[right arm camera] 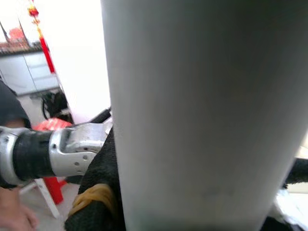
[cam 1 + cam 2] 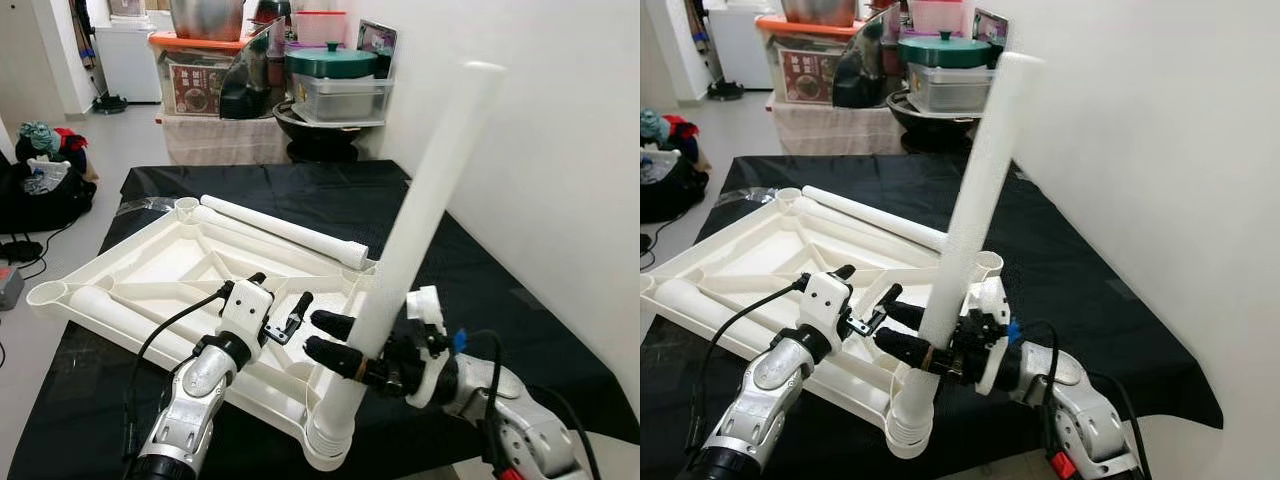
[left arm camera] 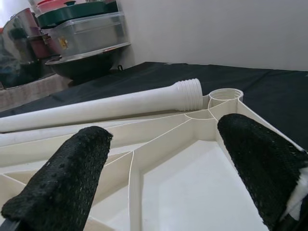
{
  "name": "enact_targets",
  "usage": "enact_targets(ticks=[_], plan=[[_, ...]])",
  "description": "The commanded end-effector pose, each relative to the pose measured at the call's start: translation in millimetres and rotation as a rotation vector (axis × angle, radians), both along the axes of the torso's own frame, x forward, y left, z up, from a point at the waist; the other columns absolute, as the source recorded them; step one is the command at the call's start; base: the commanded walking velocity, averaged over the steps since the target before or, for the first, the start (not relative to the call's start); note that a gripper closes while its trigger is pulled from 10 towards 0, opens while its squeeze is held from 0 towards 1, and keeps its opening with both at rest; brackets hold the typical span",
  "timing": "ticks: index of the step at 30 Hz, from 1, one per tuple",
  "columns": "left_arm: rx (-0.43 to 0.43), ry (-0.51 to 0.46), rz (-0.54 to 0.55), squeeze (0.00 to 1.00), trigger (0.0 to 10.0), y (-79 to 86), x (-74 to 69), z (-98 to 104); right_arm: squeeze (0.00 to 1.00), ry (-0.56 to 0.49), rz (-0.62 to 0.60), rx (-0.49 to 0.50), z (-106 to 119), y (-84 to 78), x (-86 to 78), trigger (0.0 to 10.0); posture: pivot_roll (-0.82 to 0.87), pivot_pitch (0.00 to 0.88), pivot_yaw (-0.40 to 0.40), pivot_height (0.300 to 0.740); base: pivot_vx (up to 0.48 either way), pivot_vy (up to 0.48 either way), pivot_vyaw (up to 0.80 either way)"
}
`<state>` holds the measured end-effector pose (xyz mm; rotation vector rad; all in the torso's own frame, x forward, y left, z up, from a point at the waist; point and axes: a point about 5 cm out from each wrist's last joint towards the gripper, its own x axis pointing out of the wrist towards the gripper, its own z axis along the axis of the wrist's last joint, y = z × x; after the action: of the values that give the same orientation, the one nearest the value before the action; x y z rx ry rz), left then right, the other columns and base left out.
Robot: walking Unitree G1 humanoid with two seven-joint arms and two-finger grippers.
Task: Building children table
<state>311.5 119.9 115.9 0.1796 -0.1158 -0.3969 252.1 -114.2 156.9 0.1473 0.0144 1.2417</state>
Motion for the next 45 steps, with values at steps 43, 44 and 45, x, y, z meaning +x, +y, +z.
enact_targets(ticks=[43,44,45], plan=[[-0.011,0.043,0.018,0.00,10.0,-2.2,-3.1,-12.5,0.00,0.162,0.102,-0.395,-64.1,1.6,-0.2,10.0,0.02,0.000,-0.116,0.740,0.000,0.000,0.00],[-0.012,0.044,0.018,0.00,10.0,-2.3,-3.1,-12.6,0.00,0.167,0.070,-0.396,-65.6,1.7,2.1,10.0,0.02,0.000,-0.116,0.740,0.000,0.000,0.00],[-0.012,0.044,0.018,0.00,10.0,-2.3,-3.1,-12.7,0.00,0.169,0.052,-0.397,-66.6,1.8,3.3,10.0,0.02,0.000,-0.116,0.740,0.000,0.000,0.00]])
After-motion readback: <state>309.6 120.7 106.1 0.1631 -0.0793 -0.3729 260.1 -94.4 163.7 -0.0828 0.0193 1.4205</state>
